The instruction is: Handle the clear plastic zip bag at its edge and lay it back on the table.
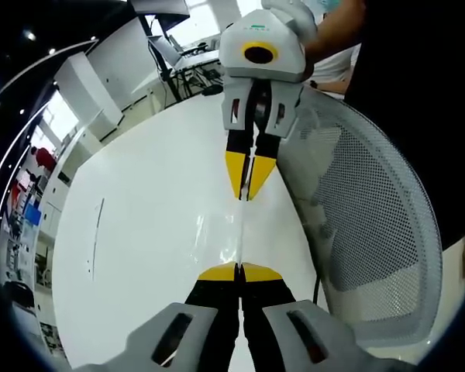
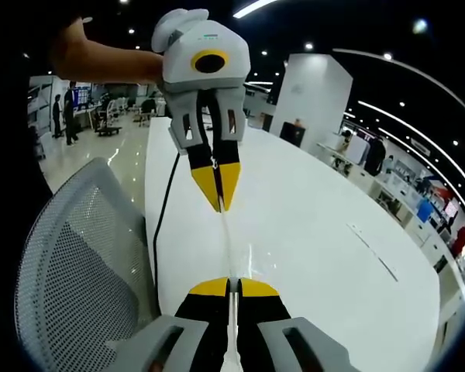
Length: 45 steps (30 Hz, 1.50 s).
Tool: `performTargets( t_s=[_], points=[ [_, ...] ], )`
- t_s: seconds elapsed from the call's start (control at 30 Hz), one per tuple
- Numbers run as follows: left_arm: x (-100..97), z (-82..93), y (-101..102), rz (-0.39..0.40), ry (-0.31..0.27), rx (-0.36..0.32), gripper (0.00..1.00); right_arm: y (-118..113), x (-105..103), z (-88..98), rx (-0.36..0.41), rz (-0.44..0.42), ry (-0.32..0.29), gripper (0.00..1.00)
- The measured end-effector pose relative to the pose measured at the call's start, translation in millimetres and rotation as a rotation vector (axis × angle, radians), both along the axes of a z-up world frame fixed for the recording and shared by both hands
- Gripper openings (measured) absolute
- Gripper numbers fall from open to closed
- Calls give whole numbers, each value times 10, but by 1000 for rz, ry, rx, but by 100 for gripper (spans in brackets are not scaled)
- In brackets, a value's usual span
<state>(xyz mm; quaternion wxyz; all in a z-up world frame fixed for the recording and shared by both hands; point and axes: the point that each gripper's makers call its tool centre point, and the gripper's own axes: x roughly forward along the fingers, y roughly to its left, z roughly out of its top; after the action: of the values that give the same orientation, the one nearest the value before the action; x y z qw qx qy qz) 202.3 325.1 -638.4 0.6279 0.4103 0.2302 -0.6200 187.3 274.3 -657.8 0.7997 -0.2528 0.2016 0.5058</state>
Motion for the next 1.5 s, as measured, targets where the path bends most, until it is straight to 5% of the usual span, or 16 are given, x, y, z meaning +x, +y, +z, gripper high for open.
performTargets(
  t_s=[1.5],
  points=[
    [33,-1,49,13,3,-2,0,-108,16,-21,-4,-26,1,0]
  ],
)
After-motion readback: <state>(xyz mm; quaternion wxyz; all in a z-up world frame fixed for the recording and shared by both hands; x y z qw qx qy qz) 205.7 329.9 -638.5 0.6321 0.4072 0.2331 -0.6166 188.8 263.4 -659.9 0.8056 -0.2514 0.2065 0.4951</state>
